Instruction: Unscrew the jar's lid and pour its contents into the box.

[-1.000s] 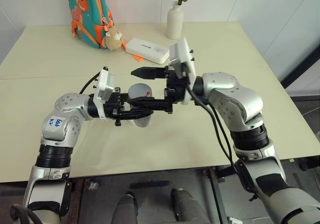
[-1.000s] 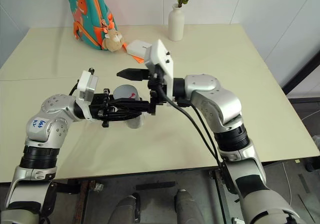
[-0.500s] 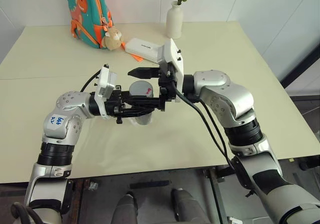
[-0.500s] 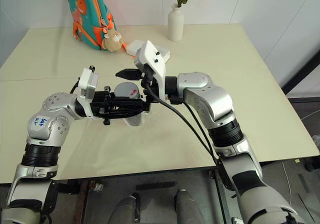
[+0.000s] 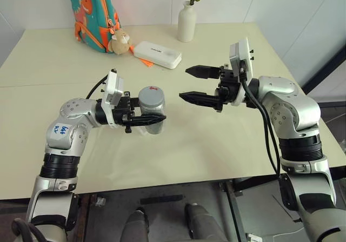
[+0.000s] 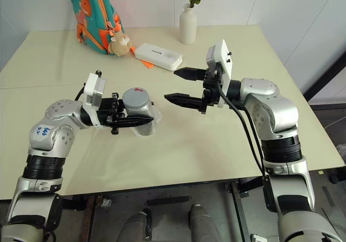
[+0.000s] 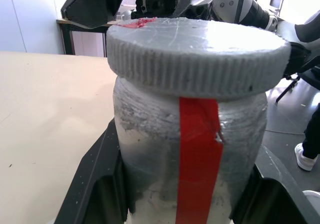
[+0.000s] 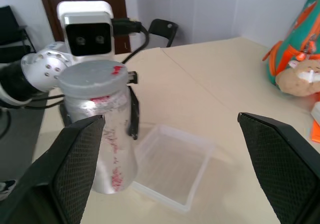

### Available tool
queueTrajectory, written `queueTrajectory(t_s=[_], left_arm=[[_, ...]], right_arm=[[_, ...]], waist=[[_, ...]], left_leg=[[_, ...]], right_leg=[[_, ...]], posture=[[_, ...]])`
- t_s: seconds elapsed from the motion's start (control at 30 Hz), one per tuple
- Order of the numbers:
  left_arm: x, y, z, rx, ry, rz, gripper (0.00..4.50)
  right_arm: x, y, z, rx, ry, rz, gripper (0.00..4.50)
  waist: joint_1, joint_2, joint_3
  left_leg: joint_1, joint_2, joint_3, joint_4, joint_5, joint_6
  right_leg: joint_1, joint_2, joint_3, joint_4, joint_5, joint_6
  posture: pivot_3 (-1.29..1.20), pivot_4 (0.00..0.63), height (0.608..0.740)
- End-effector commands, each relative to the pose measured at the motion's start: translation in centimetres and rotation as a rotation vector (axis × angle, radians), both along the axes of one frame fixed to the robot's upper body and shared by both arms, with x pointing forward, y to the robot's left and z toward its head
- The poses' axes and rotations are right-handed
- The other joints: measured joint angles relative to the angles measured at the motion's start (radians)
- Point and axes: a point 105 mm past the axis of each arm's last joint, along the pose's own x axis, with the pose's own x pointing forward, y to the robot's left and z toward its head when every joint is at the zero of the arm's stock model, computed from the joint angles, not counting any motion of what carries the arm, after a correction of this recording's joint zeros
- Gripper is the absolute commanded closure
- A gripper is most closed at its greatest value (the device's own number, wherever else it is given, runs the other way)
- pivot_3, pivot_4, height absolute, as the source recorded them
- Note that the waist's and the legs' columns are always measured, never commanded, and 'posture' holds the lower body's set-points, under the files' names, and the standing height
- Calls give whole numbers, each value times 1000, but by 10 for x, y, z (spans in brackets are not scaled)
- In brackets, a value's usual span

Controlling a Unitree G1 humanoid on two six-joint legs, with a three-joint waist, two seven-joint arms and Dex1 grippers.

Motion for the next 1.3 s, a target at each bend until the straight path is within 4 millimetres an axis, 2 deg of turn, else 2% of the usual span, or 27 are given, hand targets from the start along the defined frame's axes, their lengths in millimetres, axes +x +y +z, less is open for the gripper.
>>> queueTrajectory(t_s=[0.03, 0.2, 0.37, 0.57, 0.7, 0.97, 1.3], left_arm=[[-3, 0, 8, 1, -54, -5, 2533], [-3, -1, 8, 0, -55, -10, 2533], [-3, -3, 9, -1, -57, -15, 2533], [-3, -4, 10, 0, -59, -22, 2533], [-3, -4, 9, -1, -57, -23, 2533], [-2, -5, 9, -4, -59, -22, 2533], [-1, -5, 10, -3, -60, -22, 2533]], right_arm=[[-19, 13, 21, 60, -47, 96, 35], [-30, 41, 27, 84, -48, 157, 35], [-37, 70, 16, 13, -63, 197, 35], [-27, 88, 14, -15, -70, 158, 35], [-17, 90, 19, 4, -66, 116, 35], [-11, 87, 17, -2, -60, 92, 35], [2, 51, 7, -58, -51, 34, 35]], waist=[[1, 0, 0], [1, 0, 0], [3, 0, 0], [2, 0, 0], [3, 0, 0], [2, 0, 0], [2, 0, 0]], left_leg=[[0, 0, 0, 0, 0, 0], [0, 0, 0, 1, 0, 0], [0, 0, 0, 0, 0, 0], [0, 0, 0, 1, 0, 0], [0, 0, 0, 0, 0, 0], [-1, 0, 0, 0, 0, 0], [-1, 0, 0, 0, 0, 0]], right_leg=[[0, 0, 0, 0, 0, 0], [0, 0, 0, 1, 0, 0], [0, 0, 0, 0, 0, 0], [0, 0, 0, 1, 0, 0], [-1, 0, 0, 1, 0, 0], [-1, 0, 0, 0, 0, 0], [-1, 0, 0, 0, 0, 0]], posture=[[0, 150, 740], [0, 150, 740], [0, 150, 740], [0, 150, 740], [0, 150, 740], [0, 150, 740], [0, 150, 740]])
